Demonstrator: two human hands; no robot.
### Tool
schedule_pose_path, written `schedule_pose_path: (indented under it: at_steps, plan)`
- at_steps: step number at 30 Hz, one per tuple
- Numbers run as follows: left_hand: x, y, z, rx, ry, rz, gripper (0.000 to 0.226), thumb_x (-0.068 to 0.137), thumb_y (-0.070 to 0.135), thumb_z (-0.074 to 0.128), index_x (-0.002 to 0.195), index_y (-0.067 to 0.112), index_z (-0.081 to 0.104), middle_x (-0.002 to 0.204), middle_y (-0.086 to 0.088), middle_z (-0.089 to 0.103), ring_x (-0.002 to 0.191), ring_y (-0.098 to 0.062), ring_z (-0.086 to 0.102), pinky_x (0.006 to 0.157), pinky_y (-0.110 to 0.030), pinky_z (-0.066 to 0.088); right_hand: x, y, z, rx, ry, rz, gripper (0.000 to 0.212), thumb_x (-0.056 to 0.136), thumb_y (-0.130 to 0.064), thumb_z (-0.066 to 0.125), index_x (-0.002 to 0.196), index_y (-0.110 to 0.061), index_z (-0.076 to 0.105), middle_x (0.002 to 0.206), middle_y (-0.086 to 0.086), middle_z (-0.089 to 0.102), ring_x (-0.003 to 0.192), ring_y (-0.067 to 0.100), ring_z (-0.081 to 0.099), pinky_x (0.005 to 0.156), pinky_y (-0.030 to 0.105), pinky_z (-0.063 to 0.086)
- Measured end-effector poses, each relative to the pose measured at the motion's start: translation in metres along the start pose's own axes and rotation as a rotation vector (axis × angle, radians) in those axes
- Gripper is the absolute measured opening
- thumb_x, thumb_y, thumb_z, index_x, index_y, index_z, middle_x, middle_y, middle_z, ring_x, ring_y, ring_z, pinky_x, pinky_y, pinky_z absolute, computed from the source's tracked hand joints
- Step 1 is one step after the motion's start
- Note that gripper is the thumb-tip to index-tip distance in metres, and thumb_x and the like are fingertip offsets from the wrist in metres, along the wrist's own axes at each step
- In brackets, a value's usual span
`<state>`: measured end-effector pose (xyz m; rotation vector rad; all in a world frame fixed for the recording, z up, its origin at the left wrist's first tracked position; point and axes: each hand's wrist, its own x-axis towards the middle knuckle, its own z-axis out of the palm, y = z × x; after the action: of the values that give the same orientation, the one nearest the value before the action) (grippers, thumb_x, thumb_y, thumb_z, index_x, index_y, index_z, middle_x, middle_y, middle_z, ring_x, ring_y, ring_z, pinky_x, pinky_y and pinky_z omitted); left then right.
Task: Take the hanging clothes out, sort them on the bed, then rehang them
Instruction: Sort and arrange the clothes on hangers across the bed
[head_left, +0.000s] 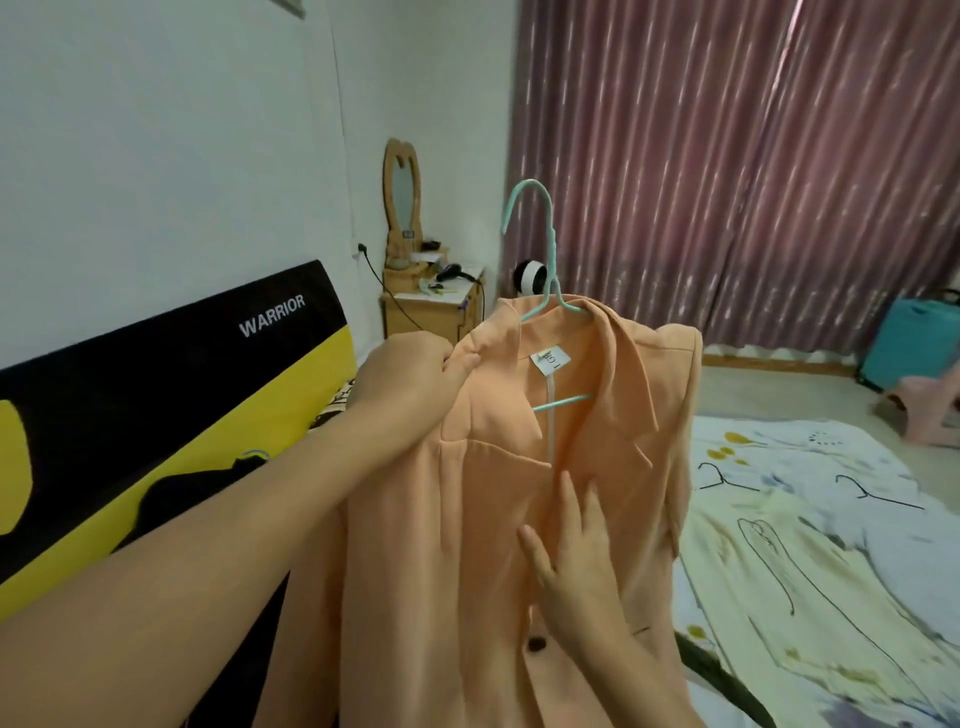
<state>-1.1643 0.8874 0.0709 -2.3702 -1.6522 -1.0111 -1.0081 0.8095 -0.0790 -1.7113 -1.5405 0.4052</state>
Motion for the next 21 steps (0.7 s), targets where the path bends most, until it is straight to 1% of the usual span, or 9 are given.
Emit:
schedule_pose_path:
  at_steps: [1, 5, 6, 8, 11, 13, 15, 17, 21]
  plan:
    - [0.008, -0.001, 0.006, 0.011, -0.008, 0.003, 0.044, 0.093, 0.042, 0.044, 0.062, 0.013, 0.055, 0.056, 0.002, 0.042, 0.066, -0.024, 0.045, 0.053, -0.032, 0.023, 0.002, 0.004, 0.006, -0.005, -0.027, 0.028, 0.071, 0.095, -0.04, 0.044, 0.15, -0.023, 0.001, 0.158, 0.008, -0.008, 0.146, 0.02, 0.001, 0.116, 0.028, 0.007]
    - [0.046, 0.005, 0.03, 0.039, -0.018, -0.012, 0.047, 0.093, 0.043, 0.043, 0.053, 0.018, 0.04, 0.057, 0.001, 0.04, 0.067, -0.025, 0.044, 0.05, -0.032, 0.021, 0.021, 0.023, 0.027, -0.056, -0.117, 0.067, 0.077, 0.093, -0.047, 0.045, 0.15, -0.024, -0.003, 0.157, 0.006, -0.013, 0.146, 0.018, -0.002, 0.117, 0.027, 0.008]
    - [0.057, 0.009, 0.036, 0.048, -0.018, -0.021, 0.047, 0.093, 0.044, 0.043, 0.053, 0.018, 0.039, 0.057, 0.001, 0.039, 0.068, -0.025, 0.044, 0.051, -0.032, 0.022, 0.028, 0.029, 0.031, -0.065, -0.14, 0.078, 0.079, 0.093, -0.048, 0.045, 0.15, -0.025, -0.004, 0.157, 0.005, -0.014, 0.146, 0.018, -0.002, 0.117, 0.027, 0.009]
    - [0.079, 0.017, 0.047, 0.057, -0.017, -0.033, 0.047, 0.093, 0.043, 0.044, 0.054, 0.017, 0.038, 0.058, 0.001, 0.039, 0.067, -0.024, 0.043, 0.048, -0.032, 0.02, 0.042, 0.04, 0.035, -0.069, -0.175, 0.092, 0.081, 0.092, -0.05, 0.046, 0.149, -0.026, -0.006, 0.157, 0.004, -0.014, 0.146, 0.019, -0.001, 0.118, 0.03, 0.012]
    - [0.115, 0.035, 0.066, 0.041, -0.017, -0.045, 0.046, 0.094, 0.042, 0.044, 0.056, 0.016, 0.041, 0.059, 0.0, 0.04, 0.065, -0.023, 0.043, 0.046, -0.03, 0.019, 0.069, 0.059, 0.033, -0.047, -0.201, 0.094, 0.081, 0.091, -0.051, 0.046, 0.149, -0.029, -0.006, 0.158, 0.003, -0.013, 0.146, 0.018, -0.001, 0.117, 0.031, 0.011]
    - [0.141, 0.05, 0.082, 0.038, -0.017, -0.037, 0.046, 0.094, 0.043, 0.043, 0.059, 0.013, 0.043, 0.062, -0.002, 0.044, 0.068, -0.025, 0.045, 0.048, -0.031, 0.022, 0.091, 0.073, 0.027, -0.044, -0.192, 0.093, 0.08, 0.091, -0.051, 0.046, 0.149, -0.03, -0.005, 0.158, 0.003, -0.012, 0.146, 0.018, -0.001, 0.116, 0.031, 0.01]
    - [0.167, 0.065, 0.099, 0.032, -0.014, -0.041, 0.044, 0.094, 0.044, 0.042, 0.065, 0.011, 0.046, 0.071, -0.005, 0.048, 0.072, -0.025, 0.047, 0.055, -0.031, 0.028, 0.115, 0.089, 0.021, -0.063, -0.164, 0.088, 0.08, 0.092, -0.051, 0.045, 0.149, -0.028, -0.005, 0.158, 0.005, -0.009, 0.146, 0.018, -0.002, 0.116, 0.029, 0.007]
    - [0.193, 0.08, 0.115, 0.013, -0.013, -0.057, 0.042, 0.094, 0.045, 0.042, 0.072, 0.01, 0.05, 0.077, -0.007, 0.05, 0.075, -0.026, 0.047, 0.059, -0.033, 0.03, 0.138, 0.104, 0.014, -0.078, -0.123, 0.077, 0.08, 0.092, -0.05, 0.045, 0.149, -0.025, -0.006, 0.158, 0.007, -0.008, 0.146, 0.018, -0.003, 0.116, 0.028, 0.006]
    - [0.242, 0.096, 0.143, -0.053, -0.026, -0.129, 0.043, 0.094, 0.046, 0.04, 0.083, 0.007, 0.056, 0.084, -0.01, 0.054, 0.077, -0.026, 0.047, 0.059, -0.033, 0.031, 0.181, 0.131, 0.003, -0.066, -0.056, 0.124, 0.081, 0.093, -0.046, 0.045, 0.15, -0.021, -0.008, 0.158, 0.008, -0.009, 0.146, 0.019, -0.002, 0.116, 0.029, 0.007]
